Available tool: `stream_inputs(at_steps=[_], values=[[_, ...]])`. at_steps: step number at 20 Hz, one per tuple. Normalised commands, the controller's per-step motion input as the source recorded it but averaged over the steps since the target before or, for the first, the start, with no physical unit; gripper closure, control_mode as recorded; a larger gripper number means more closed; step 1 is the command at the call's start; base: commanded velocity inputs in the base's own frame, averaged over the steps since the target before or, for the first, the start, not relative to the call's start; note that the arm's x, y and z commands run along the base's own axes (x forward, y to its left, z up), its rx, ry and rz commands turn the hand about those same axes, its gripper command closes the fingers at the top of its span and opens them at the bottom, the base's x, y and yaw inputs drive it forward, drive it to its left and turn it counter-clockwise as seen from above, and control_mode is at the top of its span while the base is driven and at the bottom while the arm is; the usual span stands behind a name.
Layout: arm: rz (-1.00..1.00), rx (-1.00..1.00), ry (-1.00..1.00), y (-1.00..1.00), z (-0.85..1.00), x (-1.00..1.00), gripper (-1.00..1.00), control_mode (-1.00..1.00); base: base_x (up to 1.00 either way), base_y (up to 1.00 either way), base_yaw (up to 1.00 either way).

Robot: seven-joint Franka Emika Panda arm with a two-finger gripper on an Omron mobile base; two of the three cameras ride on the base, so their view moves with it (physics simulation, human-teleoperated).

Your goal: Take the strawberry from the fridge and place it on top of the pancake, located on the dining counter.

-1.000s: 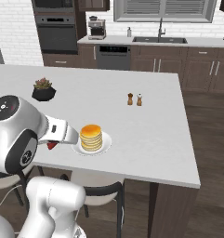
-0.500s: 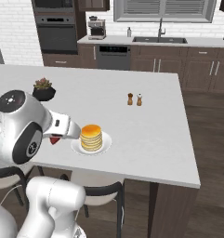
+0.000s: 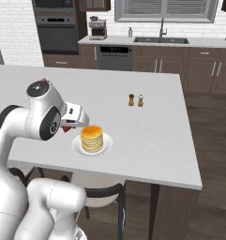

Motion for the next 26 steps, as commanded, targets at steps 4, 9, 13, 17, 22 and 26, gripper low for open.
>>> stream_inputs(at_steps=[4, 9, 13, 17, 22, 26], values=[[0.00, 0.00, 0.04, 0.00, -0.34, 0.92, 1.00, -1.00, 0.00, 0.00, 0.00], [0.00, 0.00, 0.04, 0.00, -0.35, 0.86, 1.00, -1.00, 0.00, 0.00, 0.00], [0.00, 0.00, 0.04, 0.00, -0.29, 0.59, 1.00, -1.00, 0.00, 0.00, 0.00], [0.00, 0.00, 0.08, 0.00, -0.29, 0.27, 1.00, -1.00, 0.00, 0.00, 0.00], [0.00, 0.00, 0.02, 0.00, -0.24, 0.29, 1.00, -1.00, 0.00, 0.00, 0.00], [0.01, 0.00, 0.02, 0.00, -0.30, 0.36, 1.00, -1.00, 0.00, 0.00, 0.00]])
